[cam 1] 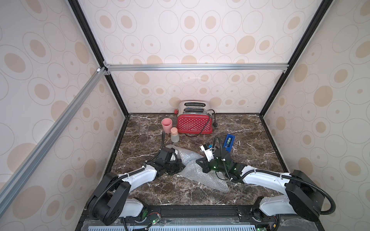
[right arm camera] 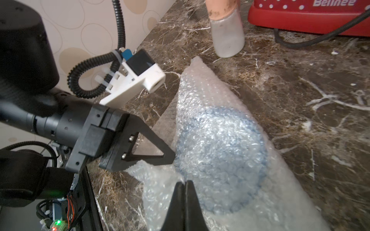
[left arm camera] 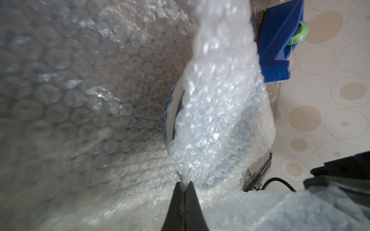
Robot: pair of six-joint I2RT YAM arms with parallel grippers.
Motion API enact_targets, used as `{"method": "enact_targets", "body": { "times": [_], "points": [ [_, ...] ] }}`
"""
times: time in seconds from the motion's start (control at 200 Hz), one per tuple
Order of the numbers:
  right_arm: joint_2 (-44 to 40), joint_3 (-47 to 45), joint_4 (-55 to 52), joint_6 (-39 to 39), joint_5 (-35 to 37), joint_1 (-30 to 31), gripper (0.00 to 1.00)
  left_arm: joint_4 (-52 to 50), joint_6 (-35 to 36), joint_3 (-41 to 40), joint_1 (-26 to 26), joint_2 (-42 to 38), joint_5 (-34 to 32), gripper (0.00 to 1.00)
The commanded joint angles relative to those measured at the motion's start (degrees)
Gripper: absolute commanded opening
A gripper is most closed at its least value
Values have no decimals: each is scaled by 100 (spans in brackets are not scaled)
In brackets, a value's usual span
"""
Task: Wrap bowls in bubble wrap
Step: Wrap the bowl in bubble wrap.
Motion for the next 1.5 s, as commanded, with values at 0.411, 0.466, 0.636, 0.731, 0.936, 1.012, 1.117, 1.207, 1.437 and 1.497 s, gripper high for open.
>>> {"method": "enact_targets", "body": {
  "times": [0.411, 0.466, 0.636, 0.731, 0.936, 1.012, 1.117, 1.207, 1.437, 1.497],
  "points": [
    [645, 637, -256, 38, -228, -400, 0, -44, 144, 302, -29, 295, 22, 0],
    [684, 706, -297, 1, -214, -405, 0, -48, 153, 330, -28, 321, 47, 0],
    [806, 937, -474, -43, -144, -492, 0, -211, 230, 453, -29, 343, 60, 0],
    [889, 1044, -515, -56, -71, -556, 0, -285, 275, 519, -37, 352, 66, 0],
    [1346, 1474, -665, -76, -136, -818, 0, -320, 311, 610, -28, 438, 92, 0],
    [1491, 1551, -599, -29, -240, -899, 0, -329, 304, 616, -37, 457, 102, 0],
    [1668, 1680, -587, 19, -411, -954, 0, -340, 302, 645, -37, 458, 110, 0],
    [1770, 1681, -490, 75, -520, -972, 0, -368, 307, 666, -38, 449, 102, 0],
    [2014, 1809, -513, 119, -593, -1030, 0, -516, 363, 757, -35, 423, 70, 0],
    [2076, 1835, -523, 163, -613, -1072, 0, -531, 368, 756, -38, 415, 66, 0]
  ]
}}
